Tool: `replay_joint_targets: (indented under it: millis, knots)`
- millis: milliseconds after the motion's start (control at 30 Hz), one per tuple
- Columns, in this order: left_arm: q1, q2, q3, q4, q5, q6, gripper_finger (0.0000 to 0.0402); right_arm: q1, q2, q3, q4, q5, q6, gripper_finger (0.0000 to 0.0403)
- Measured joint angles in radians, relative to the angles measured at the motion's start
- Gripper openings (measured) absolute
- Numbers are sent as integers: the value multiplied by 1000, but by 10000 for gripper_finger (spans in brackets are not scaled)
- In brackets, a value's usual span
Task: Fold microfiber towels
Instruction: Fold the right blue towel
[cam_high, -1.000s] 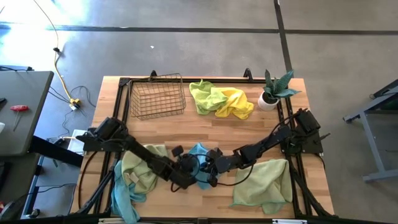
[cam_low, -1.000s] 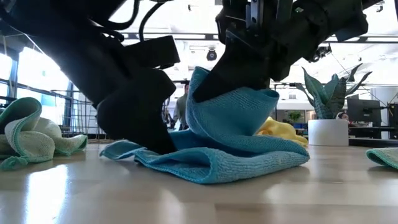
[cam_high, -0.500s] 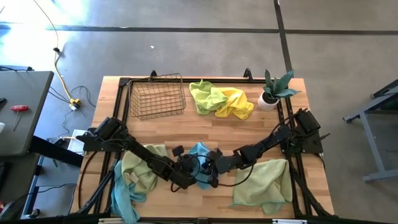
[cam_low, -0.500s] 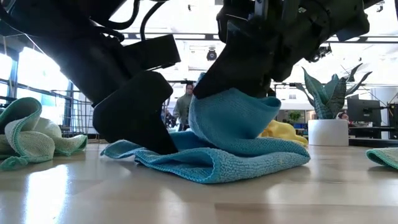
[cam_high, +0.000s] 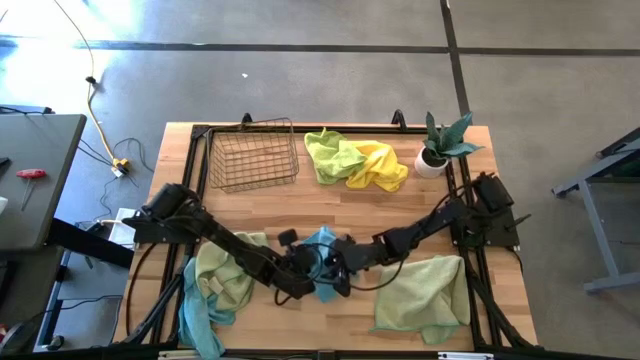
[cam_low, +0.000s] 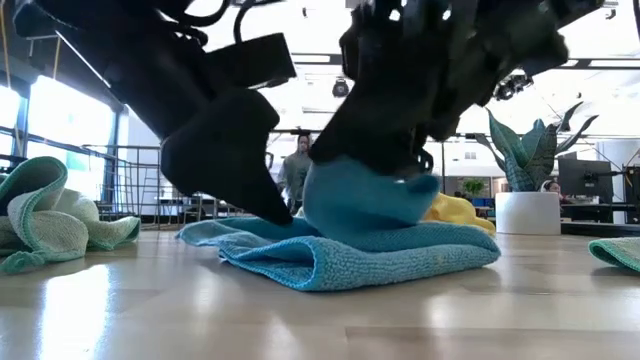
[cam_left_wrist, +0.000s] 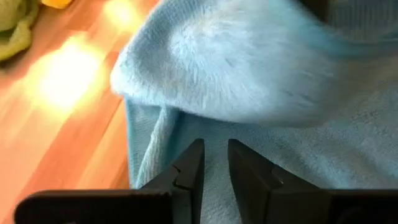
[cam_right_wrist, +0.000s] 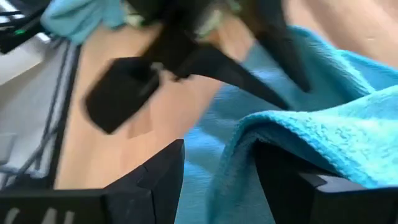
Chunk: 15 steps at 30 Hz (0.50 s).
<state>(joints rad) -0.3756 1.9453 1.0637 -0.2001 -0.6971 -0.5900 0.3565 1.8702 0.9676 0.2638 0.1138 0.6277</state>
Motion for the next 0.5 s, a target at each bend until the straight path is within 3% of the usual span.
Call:
replay_joint_targets:
  millis: [500]
  knots:
    - [-58,-86,0,-41,51,-24,62,-69,-17,0,-30,-243,-71,183]
